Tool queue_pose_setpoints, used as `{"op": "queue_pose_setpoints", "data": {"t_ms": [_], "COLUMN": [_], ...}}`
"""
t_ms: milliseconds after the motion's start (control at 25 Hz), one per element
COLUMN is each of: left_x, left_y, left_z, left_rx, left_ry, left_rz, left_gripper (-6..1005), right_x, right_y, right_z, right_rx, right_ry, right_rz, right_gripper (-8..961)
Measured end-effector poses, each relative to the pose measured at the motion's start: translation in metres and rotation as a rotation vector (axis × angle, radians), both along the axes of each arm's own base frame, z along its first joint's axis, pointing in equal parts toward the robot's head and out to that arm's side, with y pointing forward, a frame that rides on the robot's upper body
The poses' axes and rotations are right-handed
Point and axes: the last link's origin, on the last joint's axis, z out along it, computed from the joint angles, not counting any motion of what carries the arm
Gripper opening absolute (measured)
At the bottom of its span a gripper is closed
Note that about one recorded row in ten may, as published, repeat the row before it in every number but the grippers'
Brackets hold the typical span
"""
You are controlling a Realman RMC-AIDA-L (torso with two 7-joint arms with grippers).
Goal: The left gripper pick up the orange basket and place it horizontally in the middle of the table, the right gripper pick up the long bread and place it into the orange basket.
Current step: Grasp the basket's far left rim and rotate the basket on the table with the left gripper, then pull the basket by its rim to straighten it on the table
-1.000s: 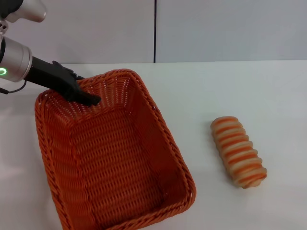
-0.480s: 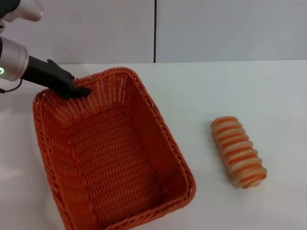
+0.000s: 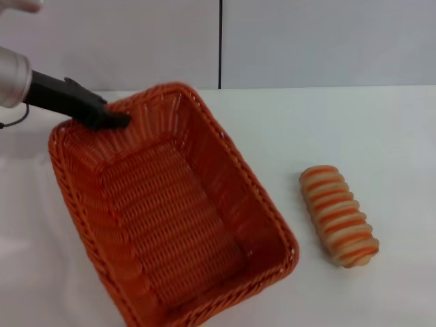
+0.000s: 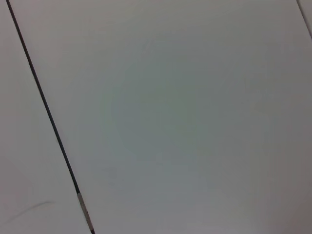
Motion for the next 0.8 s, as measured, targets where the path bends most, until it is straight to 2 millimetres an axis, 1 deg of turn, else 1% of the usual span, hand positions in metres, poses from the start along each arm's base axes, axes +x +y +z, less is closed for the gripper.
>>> {"op": "queue_pose_setpoints", "data": {"t_ms": [120, 160, 280, 320, 400, 440, 480, 520, 760, 800], "left_x": [0.0, 0.0, 0.0, -0.001, -0.001, -0.002, -0.003, -0.005, -0.007, -0.03], "left_y": [0.0, 0.0, 0.0, 0.0, 0.0, -0.001, -0.003, -0.004, -0.006, -0.02], "left_z": [0.003, 0.017, 0.021, 0.027, 0.027, 0.03, 0.038, 0.04, 0.042, 0.049], "left_rx": [0.009, 0.061, 0.08, 0.106, 0.106, 0.124, 0.159, 0.169, 0.175, 0.223], "left_ry": [-0.026, -0.094, -0.106, -0.12, -0.12, -0.137, -0.188, -0.21, -0.223, -0.27], "left_rz": [0.016, 0.088, 0.117, 0.16, 0.16, 0.194, 0.265, 0.294, 0.316, 0.424], "left_gripper": [226, 226, 220, 219, 215, 213, 197, 181, 181, 181], "right_x": [0.0, 0.0, 0.0, 0.0, -0.001, -0.001, -0.001, -0.001, 0.0, 0.0], "right_y": [0.0, 0.001, 0.002, 0.003, 0.004, 0.004, 0.005, 0.005, 0.006, 0.006], "right_z": [0.0, 0.0, -0.001, -0.001, -0.001, -0.001, -0.001, -0.001, -0.002, -0.002], "right_rx": [0.0, -0.001, -0.003, -0.004, -0.006, -0.006, -0.007, -0.007, -0.011, -0.011], "right_ry": [0.0, 0.001, 0.002, 0.003, 0.003, 0.003, 0.004, 0.004, 0.006, 0.006], "right_rz": [0.0, -0.001, -0.003, -0.004, -0.002, -0.001, 0.0, 0.0, -0.007, -0.007], "right_gripper": [649, 649, 650, 650, 650, 650, 650, 650, 650, 650]}}
